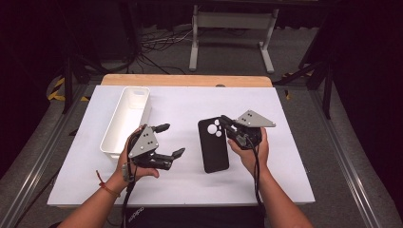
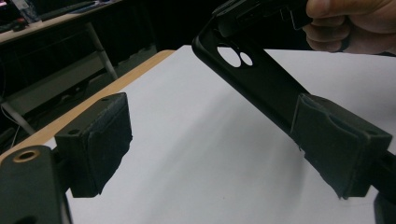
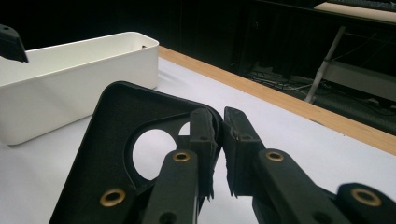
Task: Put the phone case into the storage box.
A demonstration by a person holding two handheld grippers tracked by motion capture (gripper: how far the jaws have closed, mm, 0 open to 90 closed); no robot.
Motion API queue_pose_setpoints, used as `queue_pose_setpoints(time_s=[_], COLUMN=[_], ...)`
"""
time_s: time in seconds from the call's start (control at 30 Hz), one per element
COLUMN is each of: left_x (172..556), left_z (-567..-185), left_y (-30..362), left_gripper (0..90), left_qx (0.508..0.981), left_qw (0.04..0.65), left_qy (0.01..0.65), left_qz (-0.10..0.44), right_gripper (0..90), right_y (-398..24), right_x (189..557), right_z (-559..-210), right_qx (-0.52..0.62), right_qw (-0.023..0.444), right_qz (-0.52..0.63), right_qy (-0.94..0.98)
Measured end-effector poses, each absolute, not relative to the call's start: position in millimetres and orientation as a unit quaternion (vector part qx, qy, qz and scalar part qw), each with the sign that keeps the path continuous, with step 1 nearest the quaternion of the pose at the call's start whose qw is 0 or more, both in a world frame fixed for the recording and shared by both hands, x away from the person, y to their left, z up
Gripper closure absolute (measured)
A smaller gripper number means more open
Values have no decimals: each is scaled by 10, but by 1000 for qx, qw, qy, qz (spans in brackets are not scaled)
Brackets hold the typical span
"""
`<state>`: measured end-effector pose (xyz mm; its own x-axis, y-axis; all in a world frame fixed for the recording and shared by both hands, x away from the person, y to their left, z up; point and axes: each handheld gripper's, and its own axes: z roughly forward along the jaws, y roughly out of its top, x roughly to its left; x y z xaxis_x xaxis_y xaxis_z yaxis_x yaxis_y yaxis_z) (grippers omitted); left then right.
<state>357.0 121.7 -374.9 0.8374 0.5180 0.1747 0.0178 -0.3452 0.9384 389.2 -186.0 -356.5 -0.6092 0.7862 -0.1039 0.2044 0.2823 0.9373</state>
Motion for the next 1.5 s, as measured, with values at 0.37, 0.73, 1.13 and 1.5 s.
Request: queue_pose_setpoints(time_s=[0.37,0.73,1.13,1.5], left_x=[3647,3743,3809,3828], left_z=[-3722,-3759,-3793,-3824], left_y=[1081,959,1005,1040], left_gripper=[134,230,461,642], left_qx=[779,777,779,783], left_qw=[564,557,557,549], left_qy=[184,220,234,240], left_qz=[201,191,167,170], right_gripper=[829,829,829,827], right_y=[-1749,-1608,-1457,-1403], right_x=[3847,3777,3675,3598], right_z=[-3595,-3663,-3708,-3722], right_qx=[321,306,278,257], right_qw=[308,324,354,380], right_qz=[498,494,491,487], right_qy=[744,746,746,743])
